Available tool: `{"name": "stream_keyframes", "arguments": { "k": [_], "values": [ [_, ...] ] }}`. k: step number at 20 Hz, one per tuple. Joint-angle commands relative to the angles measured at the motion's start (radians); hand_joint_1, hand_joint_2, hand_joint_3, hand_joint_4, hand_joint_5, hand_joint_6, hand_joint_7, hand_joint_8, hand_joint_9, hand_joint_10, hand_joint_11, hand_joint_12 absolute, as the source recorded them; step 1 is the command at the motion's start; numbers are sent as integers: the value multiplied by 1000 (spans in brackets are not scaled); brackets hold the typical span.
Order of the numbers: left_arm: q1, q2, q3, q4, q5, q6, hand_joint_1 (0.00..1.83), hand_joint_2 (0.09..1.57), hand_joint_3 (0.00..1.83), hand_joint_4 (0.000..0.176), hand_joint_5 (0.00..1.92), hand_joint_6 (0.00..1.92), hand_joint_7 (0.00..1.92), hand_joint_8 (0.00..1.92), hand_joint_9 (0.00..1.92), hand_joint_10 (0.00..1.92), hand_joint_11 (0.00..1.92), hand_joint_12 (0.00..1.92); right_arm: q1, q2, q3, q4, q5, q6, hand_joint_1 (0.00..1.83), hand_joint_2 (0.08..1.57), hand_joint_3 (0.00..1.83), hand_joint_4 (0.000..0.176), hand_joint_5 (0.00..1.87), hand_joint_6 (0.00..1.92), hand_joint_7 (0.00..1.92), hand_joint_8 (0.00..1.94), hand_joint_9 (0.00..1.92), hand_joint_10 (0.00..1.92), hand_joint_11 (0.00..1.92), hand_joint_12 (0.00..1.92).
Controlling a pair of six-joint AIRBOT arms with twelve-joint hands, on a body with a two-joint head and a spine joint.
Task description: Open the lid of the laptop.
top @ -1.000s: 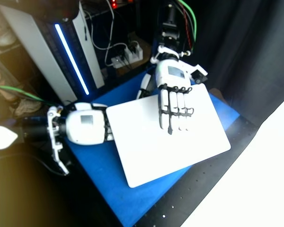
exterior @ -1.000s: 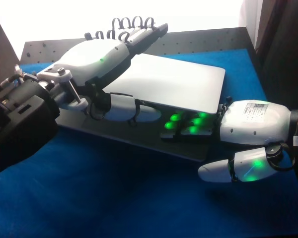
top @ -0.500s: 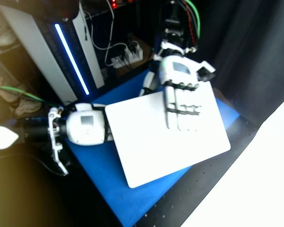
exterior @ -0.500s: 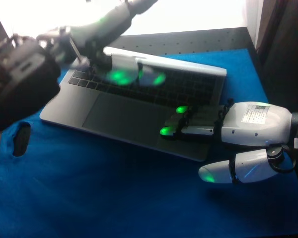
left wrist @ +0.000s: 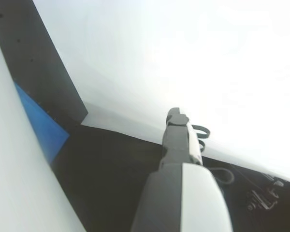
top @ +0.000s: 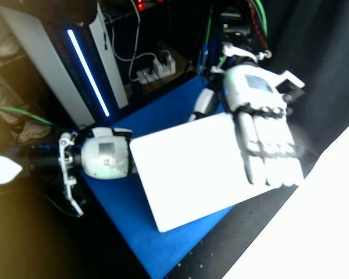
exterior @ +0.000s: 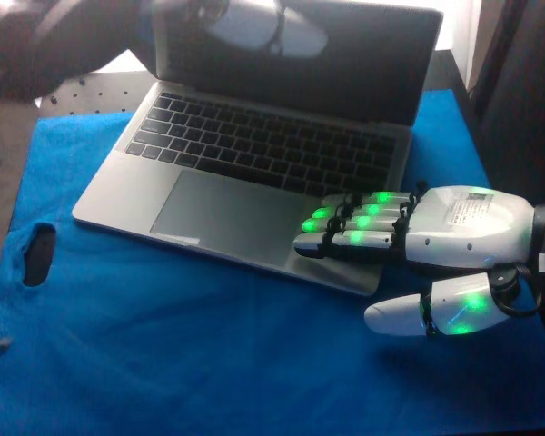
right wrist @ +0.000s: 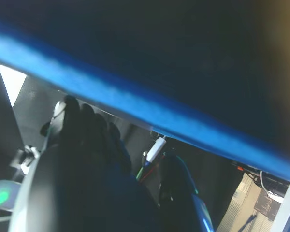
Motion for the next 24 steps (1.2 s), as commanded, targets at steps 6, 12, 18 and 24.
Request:
{"name": "stream_keyframes", "arguments": {
  "k": [6, 12, 18, 24],
  "values": [
    [-73, -108, 204, -12, 112, 81, 744, 998, 1, 0, 0, 0, 0, 0, 0, 0, 19, 8, -9, -29, 14, -20, 6, 16, 0, 1382, 0, 0, 0, 0, 0, 0, 0, 0, 0, 0],
    [-132, -186, 345, -92, 229, 257, 685, 1004, 2, 0, 0, 0, 0, 0, 0, 0, 0, 0, 9, -58, 45, -19, 46, 16, 0, 1381, 0, 0, 0, 0, 0, 0, 0, 0, 0, 0],
    [-160, -240, 461, -93, 294, 258, 633, 1011, 4, 0, 0, 0, 0, 0, 0, 0, 0, 0, 27, -79, 64, -18, 70, 16, 0, 1390, 4, 0, 0, 0, 0, 0, 0, 0, 0, 0],
    [-206, -249, 498, -93, 308, 324, 653, 1022, 4, 0, 0, 0, 0, 0, 0, 0, 0, 0, 27, -80, 65, -18, 71, 16, 0, 1384, 1, 0, 20, 7, 0, 0, 0, 0, 0, 0]
  ]
}}
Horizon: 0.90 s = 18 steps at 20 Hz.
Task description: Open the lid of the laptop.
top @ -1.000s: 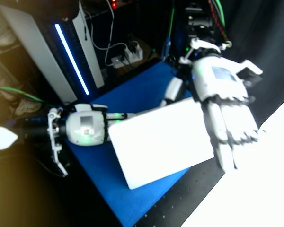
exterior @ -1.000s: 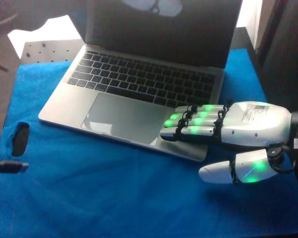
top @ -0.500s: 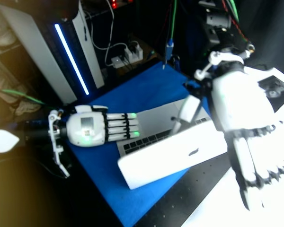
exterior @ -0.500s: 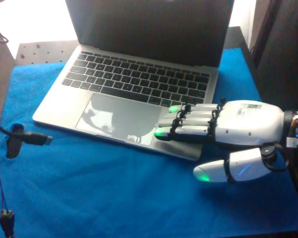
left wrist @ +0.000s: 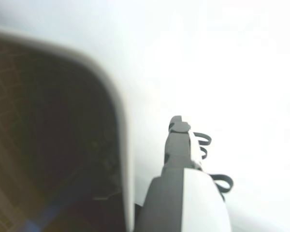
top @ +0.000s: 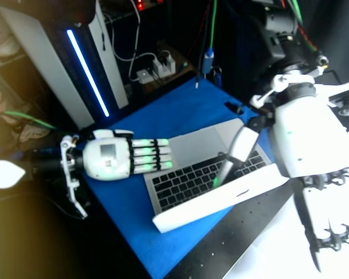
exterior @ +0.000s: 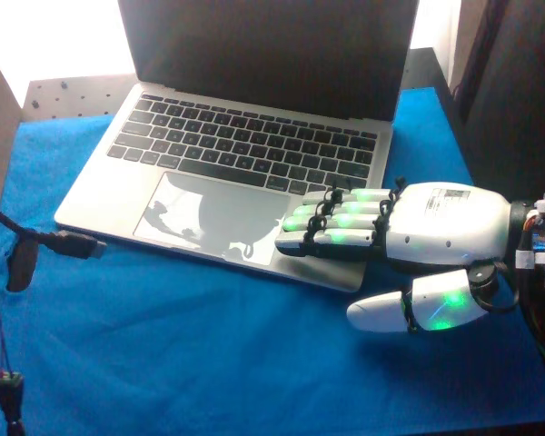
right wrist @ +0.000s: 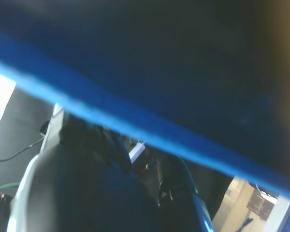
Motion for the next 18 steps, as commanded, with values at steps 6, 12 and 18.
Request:
{"name": "stream_keyframes", "arguments": {
  "k": [6, 12, 18],
  "values": [
    [-37, 10, 24, 20, -128, 26, 736, 1027, 3, 0, 0, 0, 0, 0, 0, 0, 0, 0, 3, -22, -4, 12, 31, 15, 0, 1374, 0, 0, 0, 0, 0, 0, 0, 0, 0, 0],
    [-49, 21, 12, 20, -128, 28, 726, 1024, 3, 0, 0, 0, 0, 0, 0, 0, 0, 0, 3, -22, -5, 12, 31, 15, 0, 1382, 0, 0, 0, 0, 0, 0, 0, 0, 0, 0],
    [-64, 75, -83, 20, -175, 73, 679, 1023, 0, 0, 0, 0, 0, 0, 0, 0, 0, 0, 3, -21, -11, 16, 30, 15, 0, 1386, 2, 0, 4, 2, 0, 0, 0, 0, 0, 0]
  ]
}}
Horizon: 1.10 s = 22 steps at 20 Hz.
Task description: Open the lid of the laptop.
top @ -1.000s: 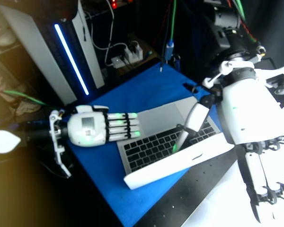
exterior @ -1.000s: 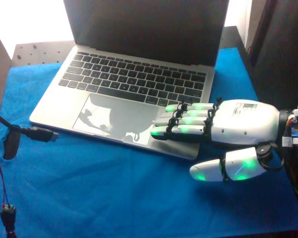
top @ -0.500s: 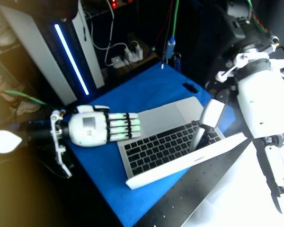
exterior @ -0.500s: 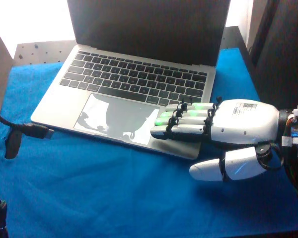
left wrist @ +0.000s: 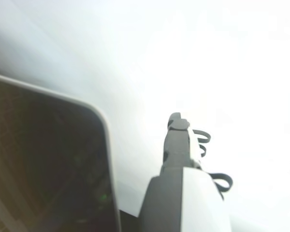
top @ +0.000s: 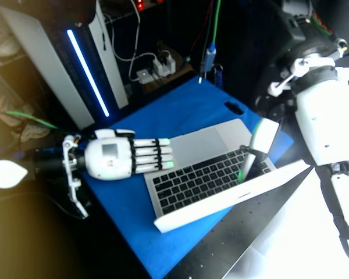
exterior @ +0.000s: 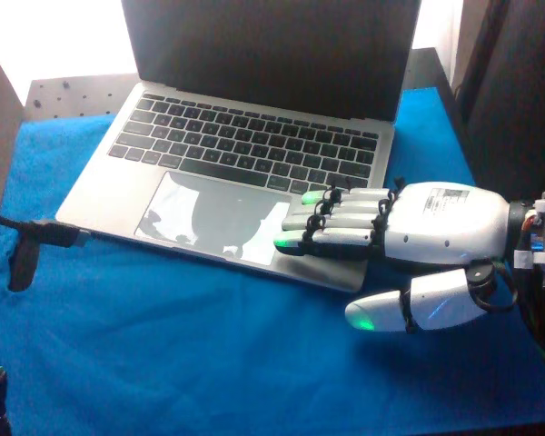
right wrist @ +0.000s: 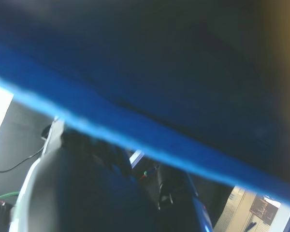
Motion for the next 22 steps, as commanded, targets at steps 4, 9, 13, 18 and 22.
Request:
{"name": "stream_keyframes", "arguments": {
  "k": [4, 9, 13, 18, 22],
  "values": [
    [0, 129, -193, 2, -330, 11, 538, 999, 0, 0, 0, 0, 0, 0, 0, 0, 65, 28, 3, -18, -21, 14, 30, 15, 0, 1395, 5, 0, 7, 2, 0, 0, 0, 0, 13, 6],
    [41, 277, -454, 81, -591, 8, 466, 988, 0, 0, 0, 0, 0, 0, 0, 0, 30, 13, 2, -17, -33, 27, 30, 15, 0, 1407, 9, 0, 0, 0, 0, 0, 0, 0, 0, 0],
    [103, 412, -634, 135, -818, -10, 444, 979, 0, 0, 0, 0, 0, 0, 0, 0, 0, 0, 1, -17, -36, 56, 29, 15, 0, 1403, 5, 0, 0, 0, 0, 0, 0, 0, 0, 0],
    [326, 567, -775, 135, -1120, -202, 427, 934, 0, 0, 0, 0, 0, 0, 0, 0, 0, 0, -25, 51, -86, 235, 116, 15, 0, 1404, 2, 0, 0, 0, 0, 0, 0, 0, 0, 0],
    [619, 666, -878, 106, -1381, -394, 379, 947, 0, 0, 40, 9, 0, 0, 0, 0, 0, 0, -101, 134, -125, 501, 340, 14, 0, 1444, 17, 0, 0, 0, 0, 0, 0, 0, 0, 0]
  ]
}}
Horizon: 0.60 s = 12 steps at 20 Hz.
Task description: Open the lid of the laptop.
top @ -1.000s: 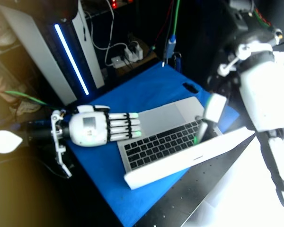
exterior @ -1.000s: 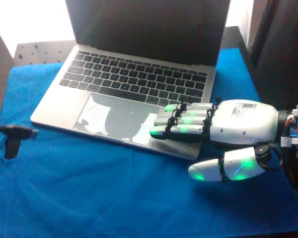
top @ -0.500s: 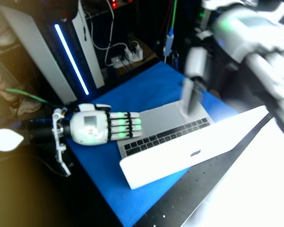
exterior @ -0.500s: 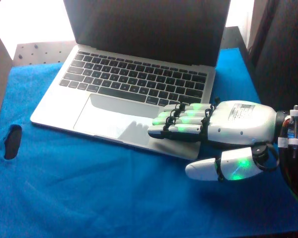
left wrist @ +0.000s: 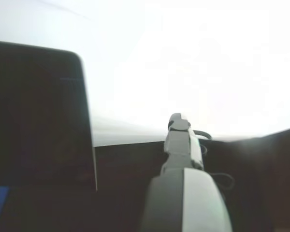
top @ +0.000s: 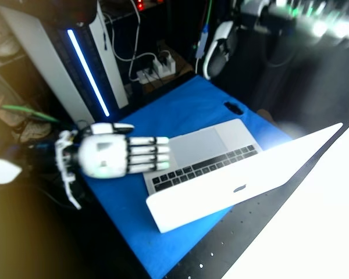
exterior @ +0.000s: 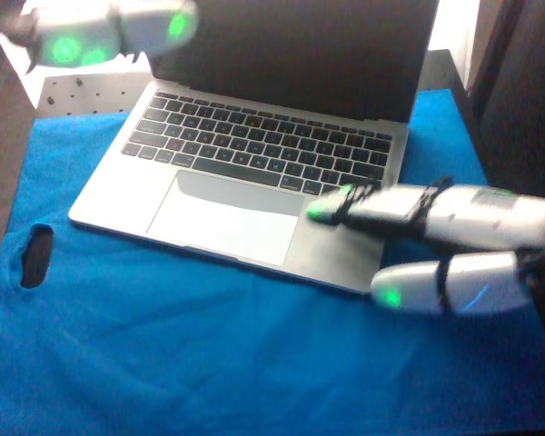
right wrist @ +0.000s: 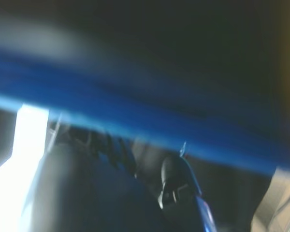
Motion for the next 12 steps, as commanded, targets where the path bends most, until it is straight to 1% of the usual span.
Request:
{"name": "stream_keyframes", "arguments": {
  "k": [1, 2, 3, 4, 6, 7, 8, 9, 10, 11, 12],
  "values": [
    [19, 14, -20, 5, -229, -6, 442, 997, 16, 0, 8, 1, 0, 0, 0, 0, 0, 0, 2, 16, -6, 88, 206, 1, 0, 1433, 10, 0, 0, 0, 0, 0, 0, 0, 0, 0],
    [81, 39, -57, -7, -277, -6, 476, 998, 12, 0, 1, 0, 0, 0, 0, 0, 0, 0, -10, 44, -19, 147, 264, -11, 0, 1420, 4, 0, 0, 0, 0, 0, 0, 0, 0, 0],
    [117, 52, -75, -12, -303, -7, 536, 993, 6, 0, 0, 0, 0, 0, 0, 0, 0, 0, -18, 65, -31, 183, 303, -29, 0, 1411, 0, 0, 0, 0, 0, 0, 0, 0, 0, 0],
    [160, 65, -94, -16, -313, -12, 564, 1004, 9, 0, 0, 0, 0, 0, 0, 0, 0, 0, -35, 99, -54, 242, 353, -69, 0, 1404, 0, 0, 0, 0, 0, 0, 0, 0, 0, 0],
    [200, 63, -98, -24, -320, -51, 476, 1022, 13, 0, 0, 0, 0, 0, 0, 0, 2, 1, -76, 145, -92, 343, 448, -132, 0, 1374, 0, 1, 0, 0, 0, 0, 0, 0, 0, 0],
    [217, 57, -99, -34, -331, -64, 470, 1045, 19, 0, 0, 0, 0, 0, 0, 0, 0, 0, -102, 165, -110, 395, 508, -151, 4, 1392, 0, 0, 0, 0, 0, 0, 0, 0, 0, 0],
    [242, 50, -102, -44, -351, -80, 471, 1038, 12, 0, 0, 0, 0, 0, 0, 0, 0, 0, -143, 173, -122, 451, 578, -156, 127, 1370, 0, 40, 5, 1, 0, 0, 0, 0, 0, 0],
    [273, 45, -108, -54, -375, -100, 459, 1041, 11, 0, 0, 0, 0, 0, 0, 0, 0, 0, -192, 188, -135, 516, 657, -157, 151, 1371, 0, 37, 0, 0, 0, 0, 0, 0, 0, 0],
    [287, 45, -115, -54, -383, -104, 355, 1028, 5, 0, 0, 0, 0, 0, 0, 0, 0, 0, -224, 194, -145, 558, 703, -159, 98, 1363, 0, 62, 15, 4, 0, 0, 0, 0, 0, 0],
    [305, 48, -126, -54, -380, -104, 338, 1036, 8, 0, 0, 0, 0, 0, 0, 0, 0, 0, -261, 201, -158, 606, 753, -164, 84, 1358, 0, 67, 19, 5, 0, 0, 0, 0, 0, 0],
    [332, 55, -141, -54, -355, -106, 321, 1087, 26, 0, 0, 0, 0, 0, 0, 0, 0, 0, -309, 208, -171, 670, 806, -168, 88, 1392, 6, 41, 16, 3, 0, 0, 0, 0, 0, 0]
  ]
}}
